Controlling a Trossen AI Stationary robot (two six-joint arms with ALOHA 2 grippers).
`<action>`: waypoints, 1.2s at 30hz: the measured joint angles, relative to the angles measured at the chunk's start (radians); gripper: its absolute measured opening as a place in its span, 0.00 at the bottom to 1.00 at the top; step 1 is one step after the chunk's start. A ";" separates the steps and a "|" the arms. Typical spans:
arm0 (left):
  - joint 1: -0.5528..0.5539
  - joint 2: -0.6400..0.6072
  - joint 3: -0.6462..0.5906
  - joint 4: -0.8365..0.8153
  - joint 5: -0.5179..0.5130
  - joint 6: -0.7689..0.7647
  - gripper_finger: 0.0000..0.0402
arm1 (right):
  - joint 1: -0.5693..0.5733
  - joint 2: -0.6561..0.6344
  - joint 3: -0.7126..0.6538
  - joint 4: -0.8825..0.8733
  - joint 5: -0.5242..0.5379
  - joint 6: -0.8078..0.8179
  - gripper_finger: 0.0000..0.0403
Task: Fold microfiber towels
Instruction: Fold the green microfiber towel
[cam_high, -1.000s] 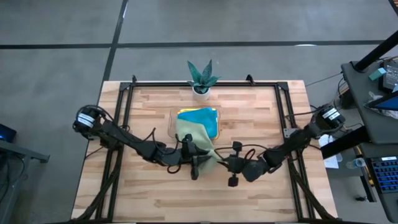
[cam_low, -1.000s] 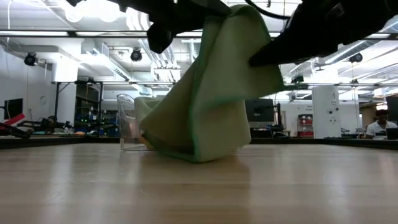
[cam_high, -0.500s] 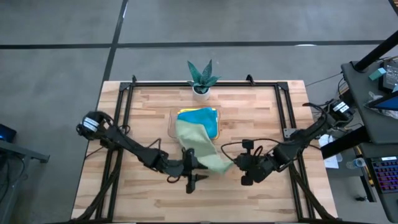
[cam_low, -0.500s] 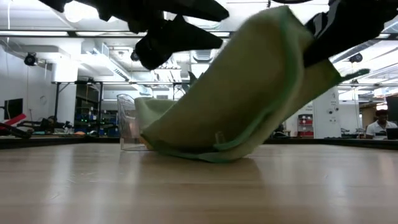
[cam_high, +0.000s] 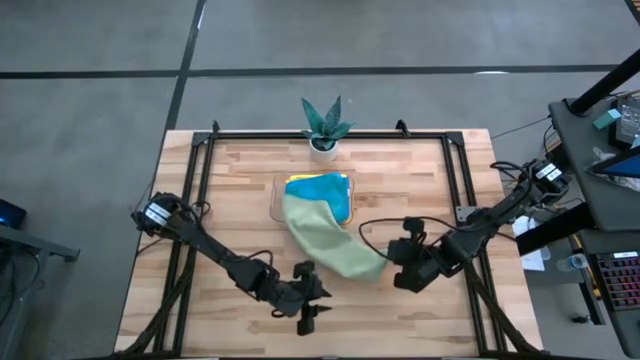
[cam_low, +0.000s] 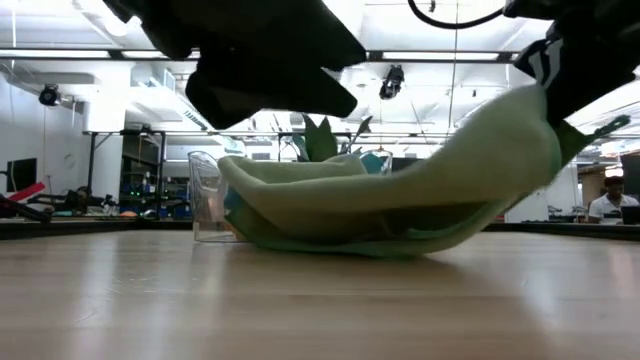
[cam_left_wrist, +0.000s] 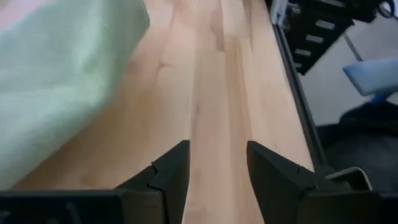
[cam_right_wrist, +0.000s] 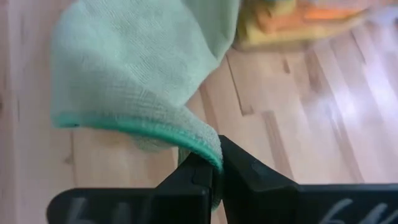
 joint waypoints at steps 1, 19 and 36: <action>0.001 0.000 -0.004 0.008 -0.011 -0.003 0.36 | 0.001 0.000 0.003 -0.018 -0.006 0.014 0.02; 0.003 0.356 0.191 0.188 -0.409 0.261 0.36 | 0.002 0.000 0.001 0.026 -0.010 0.043 0.02; 0.060 0.374 0.190 0.129 -0.607 0.471 0.36 | 0.002 0.000 0.001 0.042 -0.010 0.031 0.02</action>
